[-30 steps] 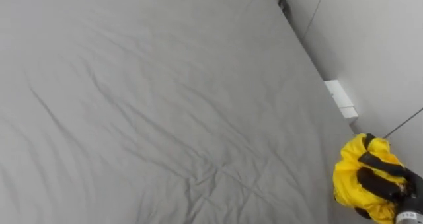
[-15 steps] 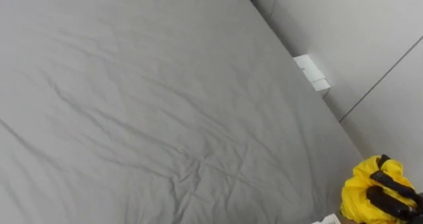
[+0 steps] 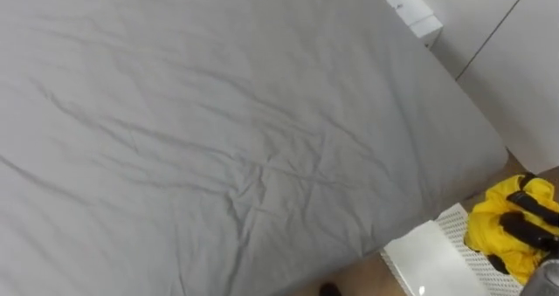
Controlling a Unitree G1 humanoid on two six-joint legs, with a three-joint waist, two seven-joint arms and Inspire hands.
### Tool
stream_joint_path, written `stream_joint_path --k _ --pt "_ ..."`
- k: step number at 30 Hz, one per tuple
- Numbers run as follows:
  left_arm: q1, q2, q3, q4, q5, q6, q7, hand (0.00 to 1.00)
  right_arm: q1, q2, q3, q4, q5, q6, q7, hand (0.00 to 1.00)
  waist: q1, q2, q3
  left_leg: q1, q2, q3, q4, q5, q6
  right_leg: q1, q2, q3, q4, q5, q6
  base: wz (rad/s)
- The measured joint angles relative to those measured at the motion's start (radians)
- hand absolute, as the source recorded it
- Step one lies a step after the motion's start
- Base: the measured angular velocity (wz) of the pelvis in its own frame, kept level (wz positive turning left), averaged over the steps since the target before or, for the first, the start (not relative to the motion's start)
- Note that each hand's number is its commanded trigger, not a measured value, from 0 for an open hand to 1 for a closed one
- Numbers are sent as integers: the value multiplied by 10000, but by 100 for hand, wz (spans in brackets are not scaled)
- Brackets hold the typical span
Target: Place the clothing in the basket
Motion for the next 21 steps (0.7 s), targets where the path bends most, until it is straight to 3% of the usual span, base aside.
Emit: stream_joint_path --k 7,15,16,17,18,21 --pt "-180 17 -402 45 -690 -284 -5 0 -444 -343 -47 772 204 -40 -429 100 99 250 -13 -565 -138 152 -7 140 49 -790 -105 85 537 -56 20 -1" --pt "-246 25 -469 42 -1036 -333 3 0 -752 -485 -106 1225 236 -296 -767 100 114 298 -8 -733 -174 169 36 146 59 -1046 -122 129 755 -135 25 0" --pt "-245 25 -469 39 -1042 -333 4 0 -754 -501 -108 1307 242 -322 -805 91 115 312 -11 -733 -172 164 37 146 59 -1038 -117 132 748 -135 24 0" --pt "-242 25 -470 29 -1048 -333 3 0 -735 -549 -122 1404 253 -322 -864 37 115 344 -7 -733 -172 161 38 146 59 -1027 -116 135 730 -135 24 0" --pt "-239 25 -482 16 -1050 -332 3 0 -738 -614 -121 1514 261 -322 -931 1 114 376 -7 -736 -175 141 38 146 59 -1028 -122 134 720 -135 25 0" --pt "-217 27 -580 -4 -1046 -333 3 0 -757 -724 -125 1827 363 -321 -1046 0 110 413 -9 -739 -175 159 41 146 59 -1032 -130 138 721 -136 27 0"
